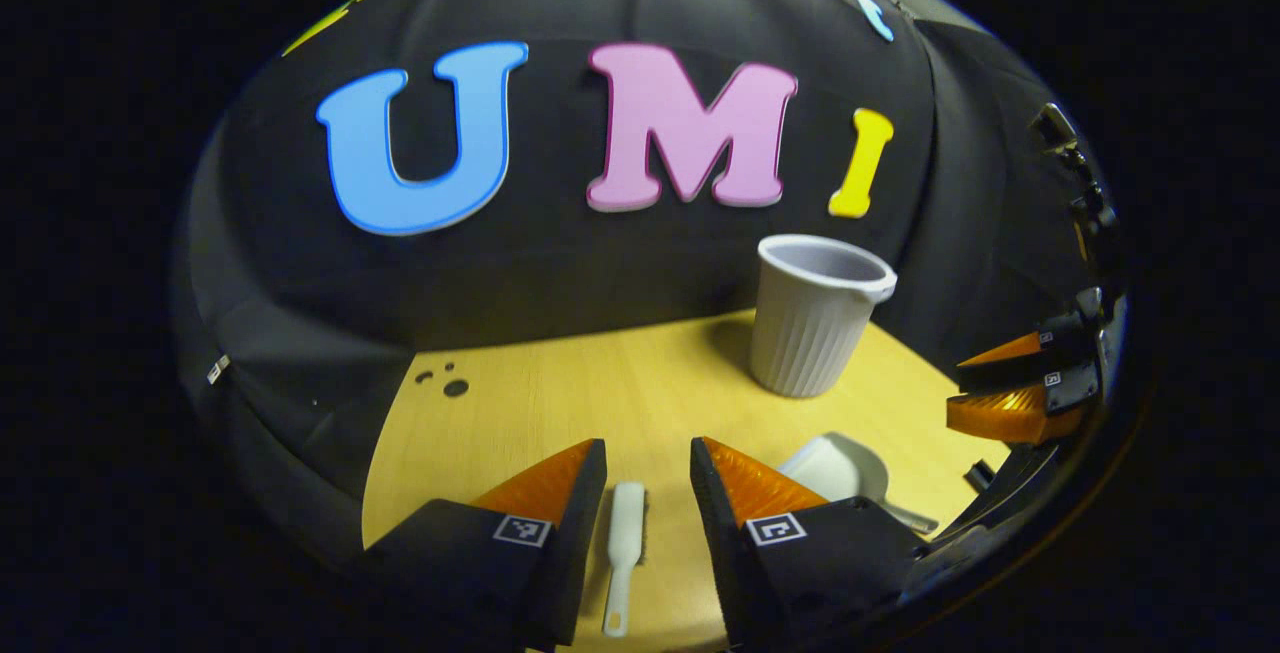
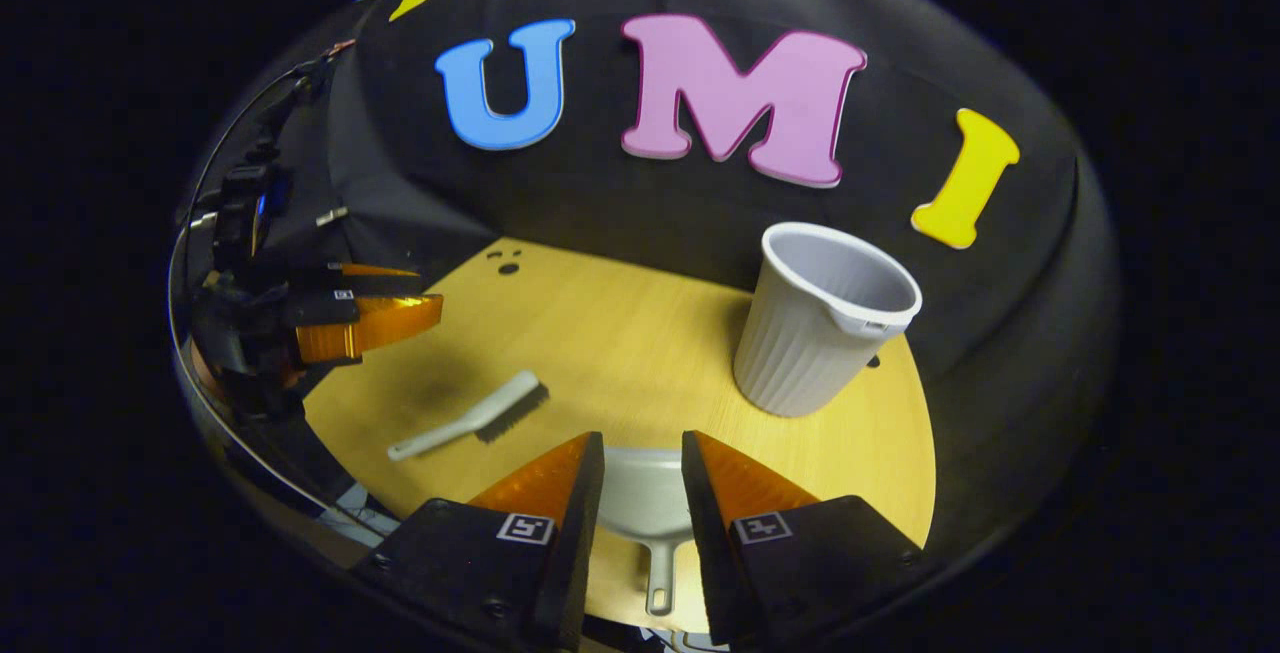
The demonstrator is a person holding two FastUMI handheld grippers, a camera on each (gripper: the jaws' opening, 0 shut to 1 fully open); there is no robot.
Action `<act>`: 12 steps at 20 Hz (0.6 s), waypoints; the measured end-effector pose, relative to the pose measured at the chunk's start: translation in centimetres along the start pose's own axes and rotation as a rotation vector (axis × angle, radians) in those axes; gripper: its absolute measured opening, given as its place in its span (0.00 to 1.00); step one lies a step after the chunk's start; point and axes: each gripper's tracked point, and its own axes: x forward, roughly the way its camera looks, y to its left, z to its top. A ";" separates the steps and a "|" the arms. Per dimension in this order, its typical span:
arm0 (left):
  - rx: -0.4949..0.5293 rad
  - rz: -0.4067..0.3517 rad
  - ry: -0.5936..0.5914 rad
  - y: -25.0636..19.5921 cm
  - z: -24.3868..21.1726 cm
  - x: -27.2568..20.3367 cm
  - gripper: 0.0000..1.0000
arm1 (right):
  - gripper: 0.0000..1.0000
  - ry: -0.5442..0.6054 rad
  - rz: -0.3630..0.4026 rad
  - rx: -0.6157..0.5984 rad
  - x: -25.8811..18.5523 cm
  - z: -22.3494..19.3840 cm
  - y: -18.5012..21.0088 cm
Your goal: Pick up the small broom and dustpan from the desktop, sweep the trash into the dustpan with the broom, and then empty the trash into the garbage bin.
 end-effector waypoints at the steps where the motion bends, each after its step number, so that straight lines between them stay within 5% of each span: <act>1: 0.002 -0.005 -0.037 0.2 1.0 -0.4 0.56 | 0.52 -0.052 -0.023 0.002 -0.7 1.6 -0.3; 8: -0.014 -0.065 -0.215 -0.5 5.2 -2.6 0.56 | 0.59 -0.277 -0.158 0.042 -4.0 6.8 -1.9; 12: -0.010 -0.036 -0.229 -0.6 5.7 -3.5 0.57 | 0.61 -0.335 -0.150 0.040 -3.8 7.9 -2.7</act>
